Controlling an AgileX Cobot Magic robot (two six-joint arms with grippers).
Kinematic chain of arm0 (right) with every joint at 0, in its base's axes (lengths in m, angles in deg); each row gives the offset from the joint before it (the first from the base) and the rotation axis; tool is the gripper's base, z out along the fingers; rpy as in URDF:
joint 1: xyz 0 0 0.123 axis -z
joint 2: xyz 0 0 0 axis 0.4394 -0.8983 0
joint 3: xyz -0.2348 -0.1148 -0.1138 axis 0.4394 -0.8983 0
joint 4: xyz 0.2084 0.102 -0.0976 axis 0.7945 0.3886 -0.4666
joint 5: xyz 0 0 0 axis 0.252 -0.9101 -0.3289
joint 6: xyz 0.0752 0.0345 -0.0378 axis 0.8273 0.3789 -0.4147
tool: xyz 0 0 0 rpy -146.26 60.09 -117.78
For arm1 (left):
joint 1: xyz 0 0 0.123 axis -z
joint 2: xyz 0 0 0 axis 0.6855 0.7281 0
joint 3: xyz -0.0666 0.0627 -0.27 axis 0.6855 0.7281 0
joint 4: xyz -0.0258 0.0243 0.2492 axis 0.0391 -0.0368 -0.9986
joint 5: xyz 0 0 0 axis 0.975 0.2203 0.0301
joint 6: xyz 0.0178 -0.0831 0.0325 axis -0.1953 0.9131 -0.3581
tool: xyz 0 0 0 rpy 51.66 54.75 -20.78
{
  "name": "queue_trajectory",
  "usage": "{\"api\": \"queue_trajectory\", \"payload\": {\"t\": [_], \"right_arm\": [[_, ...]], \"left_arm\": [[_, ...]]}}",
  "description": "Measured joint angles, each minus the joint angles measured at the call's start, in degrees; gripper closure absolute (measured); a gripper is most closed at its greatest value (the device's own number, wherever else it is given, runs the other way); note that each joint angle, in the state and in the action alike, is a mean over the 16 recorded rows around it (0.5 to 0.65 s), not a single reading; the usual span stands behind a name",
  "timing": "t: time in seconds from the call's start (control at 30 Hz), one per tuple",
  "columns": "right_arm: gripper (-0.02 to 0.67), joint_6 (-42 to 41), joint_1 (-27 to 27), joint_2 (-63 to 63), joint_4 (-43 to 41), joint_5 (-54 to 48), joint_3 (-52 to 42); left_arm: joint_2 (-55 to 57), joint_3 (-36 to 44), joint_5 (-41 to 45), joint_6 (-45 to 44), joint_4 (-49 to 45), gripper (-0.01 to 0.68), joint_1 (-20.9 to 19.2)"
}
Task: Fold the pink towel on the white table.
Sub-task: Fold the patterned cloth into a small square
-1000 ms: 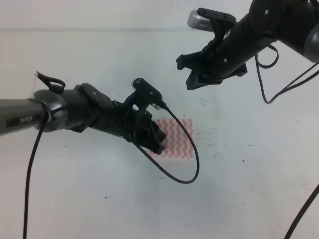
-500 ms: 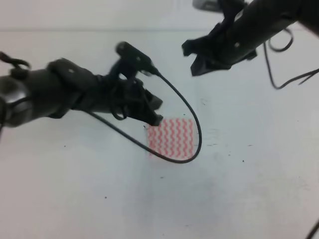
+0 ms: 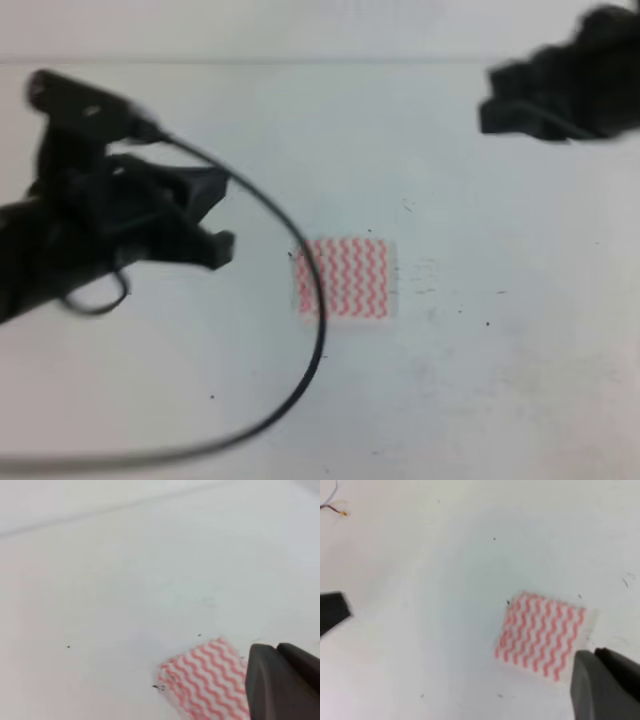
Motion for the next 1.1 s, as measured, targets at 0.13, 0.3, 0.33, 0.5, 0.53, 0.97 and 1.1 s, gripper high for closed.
{"api": "queue_trajectory", "payload": {"t": [0.13, 0.3, 0.33, 0.5, 0.53, 0.97, 1.1], "right_arm": [[0.651, 0.34, 0.00, 10.49, -0.18, 4.08, -10.39], [0.651, 0.09, 0.00, 23.15, -0.85, 9.46, -22.55], [0.651, 0.02, 0.00, 25.69, -1.03, 10.56, -24.88], [0.651, -0.72, 0.00, 37.23, -1.82, 16.25, -35.57], [0.651, -0.88, 0.00, 39.33, -1.94, 17.39, -37.58], [0.651, -5.23, 0.00, 57.01, -2.31, 39.42, -61.78], [0.651, -6.66, 0.00, 58.59, -2.72, 45.79, -66.87]], "left_arm": [[-9.46, 5.90, -1.21, 0.00, 2.58, 0.673, 0.00], [-21.59, 13.62, -2.79, 0.06, 4.33, 0.673, 0.00], [-23.99, 15.20, -3.11, 0.13, 4.56, 0.673, 0.00], [-36.05, 23.24, -4.10, 0.68, 5.63, 0.673, 0.00], [-38.40, 24.88, -4.22, 0.79, 5.78, 0.673, 0.00], [-58.00, 41.99, -13.59, 1.98, 7.86, 0.673, 0.00], [-59.45, 44.75, -18.36, 2.10, 9.13, 0.673, 0.00]]}}
